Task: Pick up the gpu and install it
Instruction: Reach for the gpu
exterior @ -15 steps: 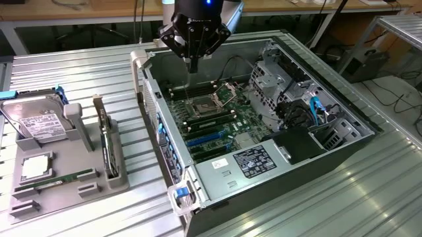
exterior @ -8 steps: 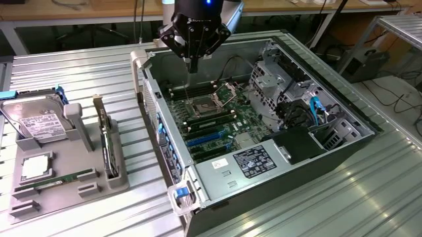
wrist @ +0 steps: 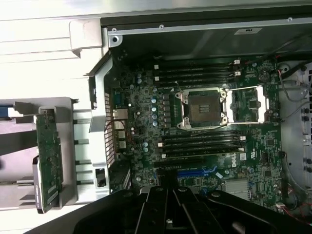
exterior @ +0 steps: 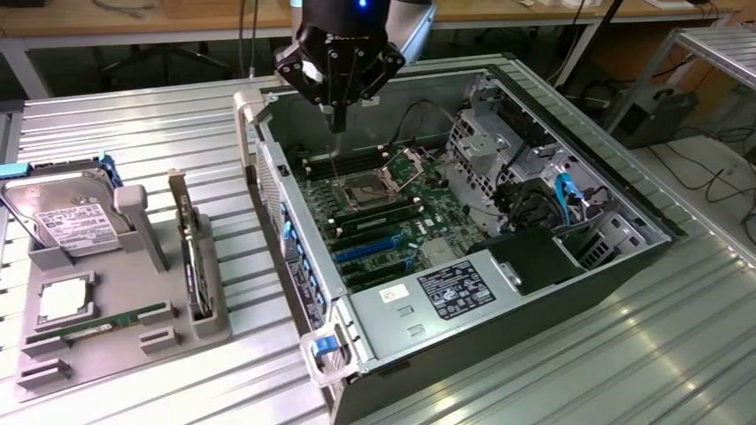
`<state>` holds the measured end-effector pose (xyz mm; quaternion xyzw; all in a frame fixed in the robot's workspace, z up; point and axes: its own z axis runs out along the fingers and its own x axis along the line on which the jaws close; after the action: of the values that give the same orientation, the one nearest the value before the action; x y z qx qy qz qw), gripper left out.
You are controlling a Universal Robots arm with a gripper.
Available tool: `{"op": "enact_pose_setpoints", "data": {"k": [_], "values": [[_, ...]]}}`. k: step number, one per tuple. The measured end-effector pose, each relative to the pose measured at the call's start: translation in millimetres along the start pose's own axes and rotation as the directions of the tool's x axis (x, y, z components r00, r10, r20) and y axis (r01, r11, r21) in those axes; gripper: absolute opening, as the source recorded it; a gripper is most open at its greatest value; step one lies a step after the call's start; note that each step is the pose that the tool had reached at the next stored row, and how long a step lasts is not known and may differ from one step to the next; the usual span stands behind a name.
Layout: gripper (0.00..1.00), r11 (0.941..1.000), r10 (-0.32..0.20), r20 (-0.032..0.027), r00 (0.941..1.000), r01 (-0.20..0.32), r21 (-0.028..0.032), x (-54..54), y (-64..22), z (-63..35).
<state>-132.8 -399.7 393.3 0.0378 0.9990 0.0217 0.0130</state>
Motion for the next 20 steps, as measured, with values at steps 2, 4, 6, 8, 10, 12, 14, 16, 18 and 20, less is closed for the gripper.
{"op": "enact_pose_setpoints", "data": {"k": [2,4,6,8,10,12,14,16,18,20], "values": [[0.11,1.0000,0.000,0.0000,1.0000,0.000,0.0000,9.0,-1.6,-0.3],[0.11,1.0000,0.000,0.0001,1.0000,0.000,-0.0001,19.0,-3.5,-0.6],[0.11,1.0000,0.000,0.0000,1.0000,0.000,-0.0001,31.8,-6.1,-1.0],[0.11,1.0000,0.000,0.0000,1.0000,0.000,-0.0001,41.2,-8.0,-1.3],[0.11,1.0000,0.000,0.0001,1.0000,0.000,-0.0001,51.6,-10.4,-1.7],[0.11,1.0000,0.000,0.0000,1.0000,0.000,-0.0001,64.2,-13.4,-2.2],[0.11,1.0000,0.000,0.0001,1.0000,0.000,-0.0002,73.1,-15.6,-2.4],[0.11,1.0000,0.000,0.0000,1.0000,0.000,-0.0001,81.4,-17.5,-2.8],[0.11,1.0000,0.000,0.0001,1.0000,0.000,-0.0001,91.0,-19.6,-3.0],[0.11,1.0000,0.000,0.0000,1.0000,0.000,-0.0001,100.1,-21.4,-3.1]]}}
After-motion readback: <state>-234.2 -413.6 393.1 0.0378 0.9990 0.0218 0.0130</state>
